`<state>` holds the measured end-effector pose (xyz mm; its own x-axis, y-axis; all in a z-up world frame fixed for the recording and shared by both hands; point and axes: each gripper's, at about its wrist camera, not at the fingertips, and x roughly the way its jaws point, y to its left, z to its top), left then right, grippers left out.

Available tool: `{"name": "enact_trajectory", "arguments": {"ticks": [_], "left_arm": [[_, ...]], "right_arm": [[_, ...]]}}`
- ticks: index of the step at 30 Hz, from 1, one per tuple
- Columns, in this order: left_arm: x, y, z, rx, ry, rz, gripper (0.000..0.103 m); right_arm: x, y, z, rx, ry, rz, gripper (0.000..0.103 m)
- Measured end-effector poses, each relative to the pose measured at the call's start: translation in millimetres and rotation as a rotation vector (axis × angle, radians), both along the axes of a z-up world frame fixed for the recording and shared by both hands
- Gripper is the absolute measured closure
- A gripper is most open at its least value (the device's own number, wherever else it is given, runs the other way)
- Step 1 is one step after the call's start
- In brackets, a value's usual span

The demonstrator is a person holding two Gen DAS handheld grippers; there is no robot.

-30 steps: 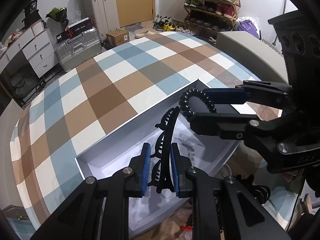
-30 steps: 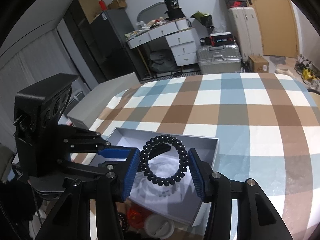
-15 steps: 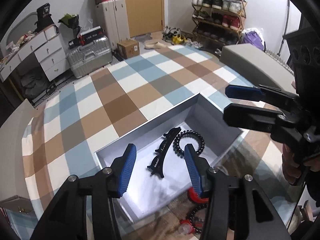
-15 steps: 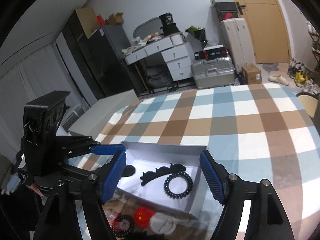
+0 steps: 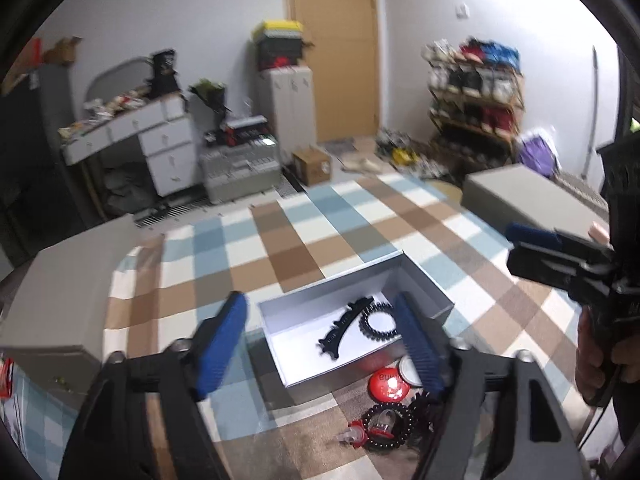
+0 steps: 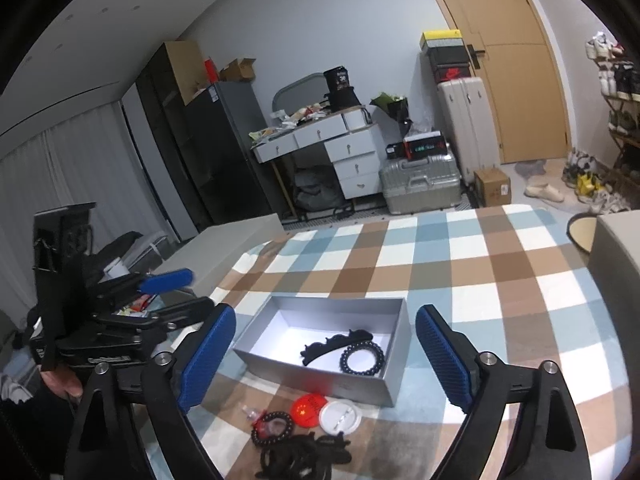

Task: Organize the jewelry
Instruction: 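Withdraw both tools from the box back toward the jewelry pile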

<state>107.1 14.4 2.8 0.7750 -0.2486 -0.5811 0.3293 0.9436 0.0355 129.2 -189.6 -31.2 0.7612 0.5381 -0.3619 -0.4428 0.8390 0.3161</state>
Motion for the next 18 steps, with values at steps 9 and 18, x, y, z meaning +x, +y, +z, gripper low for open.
{"name": "enact_trajectory", "arguments": {"ticks": [9,18], "left_arm": [[-31.8,1.1,-17.9,-0.033,-0.068,0.171,0.002],[-45.1,15.9,-61.9,-0.168,0.074,0.248,0.001]], "right_arm": [[-29.4,-1.2,-10.2,-0.021,0.023,-0.003,0.004],[-51.4,2.4,-53.9,-0.034,0.126,0.036,0.003]]}}
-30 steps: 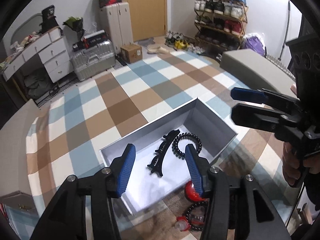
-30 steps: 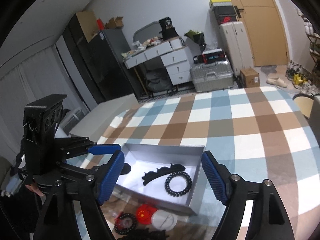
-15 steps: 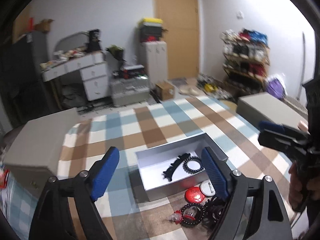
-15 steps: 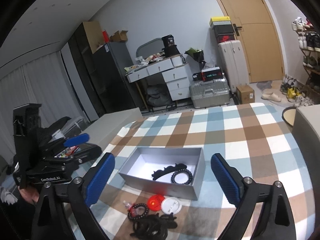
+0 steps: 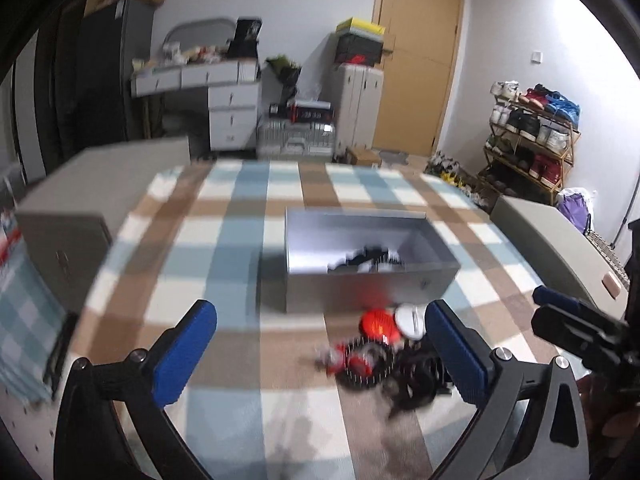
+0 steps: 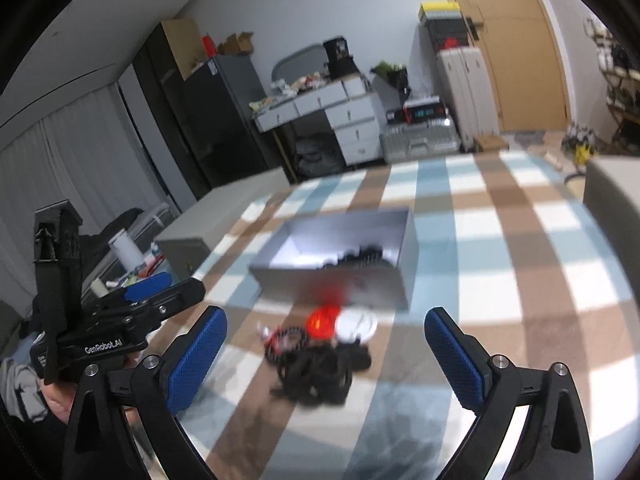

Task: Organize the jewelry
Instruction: 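Withdraw both tools from the box back toward the jewelry pile, then grasp the black hair claw clips with the right tool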

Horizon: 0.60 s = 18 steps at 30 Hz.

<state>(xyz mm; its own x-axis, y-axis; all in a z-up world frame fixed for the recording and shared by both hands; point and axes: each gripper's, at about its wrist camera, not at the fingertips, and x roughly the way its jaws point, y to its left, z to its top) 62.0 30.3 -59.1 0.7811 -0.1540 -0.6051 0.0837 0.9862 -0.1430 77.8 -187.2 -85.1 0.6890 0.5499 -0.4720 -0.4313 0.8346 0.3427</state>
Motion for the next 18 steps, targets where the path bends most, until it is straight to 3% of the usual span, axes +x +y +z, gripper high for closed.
{"name": "enact_trajectory", "arguments": {"ticks": [9,18], "left_arm": [[-23.3,0.1,-26.0,0.023,0.064,0.042,0.001],[-32.2,7.0,-33.2,-0.005,0.084,0.034,0.001]], "right_arm": [[2.2,2.2,-37.6,0.045,0.137,0.011,0.004],[10.9,9.5,-46.6,0.087,0.183,0.028,0.018]]}}
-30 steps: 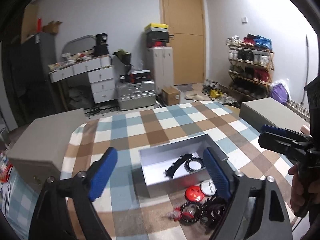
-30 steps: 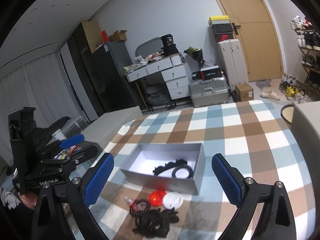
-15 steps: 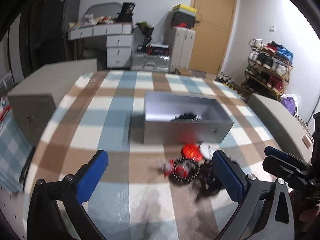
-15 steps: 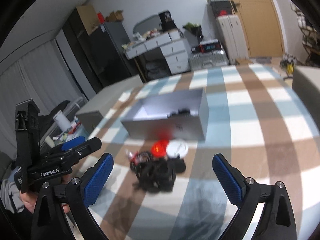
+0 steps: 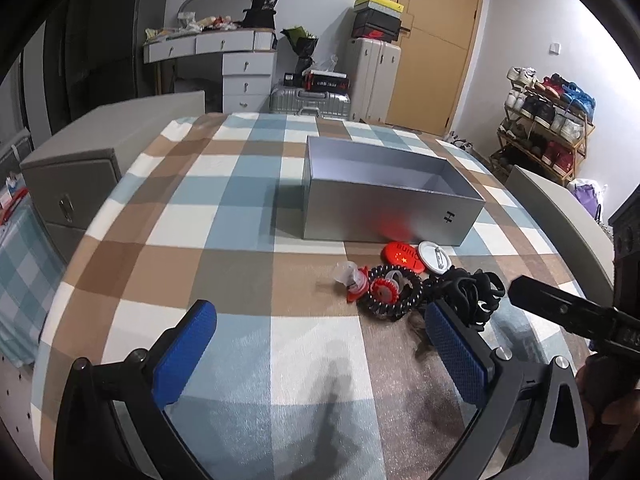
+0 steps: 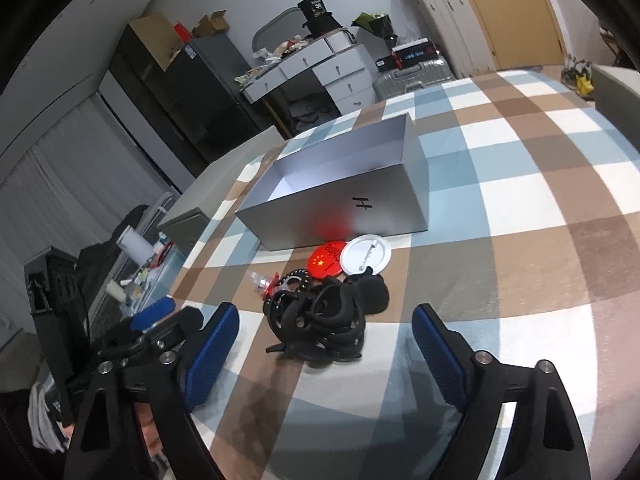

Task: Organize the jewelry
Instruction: 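Grasp the black hair claw clips with the right tool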

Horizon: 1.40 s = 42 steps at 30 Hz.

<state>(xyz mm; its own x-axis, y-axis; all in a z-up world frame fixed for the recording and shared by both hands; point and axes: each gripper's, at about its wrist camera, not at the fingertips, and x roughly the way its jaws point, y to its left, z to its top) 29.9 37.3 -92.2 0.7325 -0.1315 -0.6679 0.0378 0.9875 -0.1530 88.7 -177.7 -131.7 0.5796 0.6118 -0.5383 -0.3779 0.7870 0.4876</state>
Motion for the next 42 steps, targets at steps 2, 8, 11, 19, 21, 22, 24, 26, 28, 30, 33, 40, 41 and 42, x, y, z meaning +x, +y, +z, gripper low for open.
{"name": "enact_trajectory", "arguments": {"ticks": [2,8,11,19,21,22,24,26,28,30,33,40,41,42], "left_arm": [[1.8,-0.5,-1.3,-0.001,0.008,-0.005,0.001],[0.5,0.0,-2.0,-0.001,0.011,-0.011,0.001],[0.9,0.5,-3.1,-0.003,0.019,-0.012,0.001],[1.8,-1.0,-5.8,-0.004,0.04,-0.022,0.001],[1.9,-1.8,-5.6,-0.006,0.042,-0.026,0.001],[1.6,-2.2,-5.5,-0.012,0.045,-0.03,0.001],[2.1,-4.0,-5.1,-0.02,0.051,-0.037,0.001],[1.9,-6.8,-4.7,-0.03,0.06,-0.053,0.001],[2.2,-11.7,-4.0,-0.043,0.068,-0.082,0.001],[2.7,-19.4,-2.2,-0.046,0.067,-0.112,0.001],[7.2,-33.6,0.1,-0.032,0.08,-0.155,0.001],[22.8,-63.5,4.3,0.017,0.078,-0.226,0.001],[25.9,-66.5,4.1,0.018,0.079,-0.238,0.001],[28.1,-68.3,4.0,0.019,0.08,-0.244,0.001]], "right_arm": [[2.7,1.3,-2.3,0.011,0.015,0.001,0.025],[11.0,3.5,-9.6,0.036,0.066,0.017,0.055],[13.4,2.8,-12.4,0.047,0.084,0.017,0.068],[6.1,-1.8,-10.2,0.069,0.056,0.003,0.069],[3.7,-3.0,-6.3,0.077,0.034,0.005,0.069],[2.4,-3.4,-3.9,0.077,0.023,0.002,0.069],[-0.1,-4.1,0.3,0.074,0.005,-0.001,0.069],[-2.1,-5.9,3.0,0.074,-0.007,-0.008,0.069],[-5.1,-9.5,4.9,0.086,-0.018,-0.015,0.069],[-8.7,-14.7,6.2,0.092,-0.032,-0.031,0.069],[-14.2,-23.9,7.3,0.095,-0.043,-0.048,0.069],[-22.6,-49.9,9.2,0.097,-0.063,-0.098,0.069],[-23.5,-53.1,9.5,0.103,-0.065,-0.101,0.069],[-24.9,-55.9,10.0,0.108,-0.068,-0.104,0.069]]}}
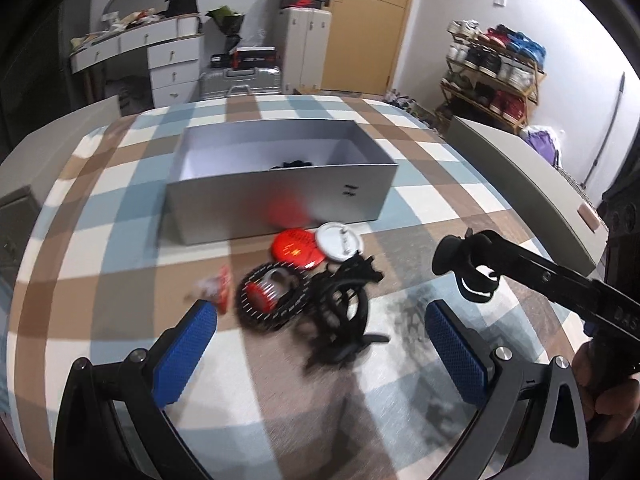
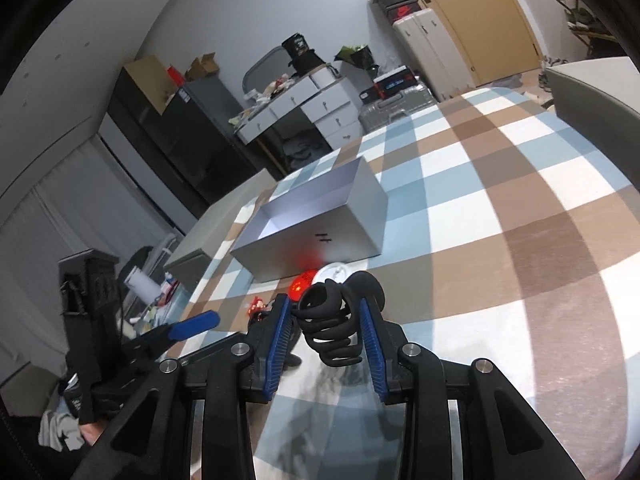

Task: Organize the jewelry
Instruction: 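Grasp the black hair claw clips with the right tool, then grasp another black claw clip with the left tool beside the right tool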

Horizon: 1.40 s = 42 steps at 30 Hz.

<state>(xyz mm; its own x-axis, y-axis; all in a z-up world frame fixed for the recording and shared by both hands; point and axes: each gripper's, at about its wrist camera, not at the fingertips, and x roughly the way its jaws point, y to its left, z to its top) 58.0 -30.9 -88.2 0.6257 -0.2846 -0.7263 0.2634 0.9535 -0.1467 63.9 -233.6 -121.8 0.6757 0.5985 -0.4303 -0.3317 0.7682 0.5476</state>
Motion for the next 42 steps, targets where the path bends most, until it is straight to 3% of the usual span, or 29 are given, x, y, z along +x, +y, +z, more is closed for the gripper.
{"name": "enact_trajectory", "arguments": {"ticks": [7,13,23,24,42], "left_arm": [[12.0,-8.3,-4.8,0.013,0.038,-0.016,0.003],[12.3,-15.3,-6.1,0.033,0.055,-0.04,0.02],[11.8,-23.3,-8.6,0.046,0.086,-0.096,0.068],[12.1,-23.6,-10.8,0.044,0.095,-0.106,0.077],[-0.5,-19.8,6.1,0.005,0.044,-0.142,0.078]], "right_arm": [[-2.3,-12.9,-3.1,0.015,-0.001,-0.012,0.069],[-0.2,-18.1,-7.9,0.031,0.007,-0.015,0.069],[-1.9,-21.8,-8.2,0.044,0.006,-0.014,0.069],[-2.4,-21.4,-7.7,0.043,0.002,-0.012,0.069],[-8.0,-18.5,1.6,0.029,-0.035,0.001,0.069]]}}
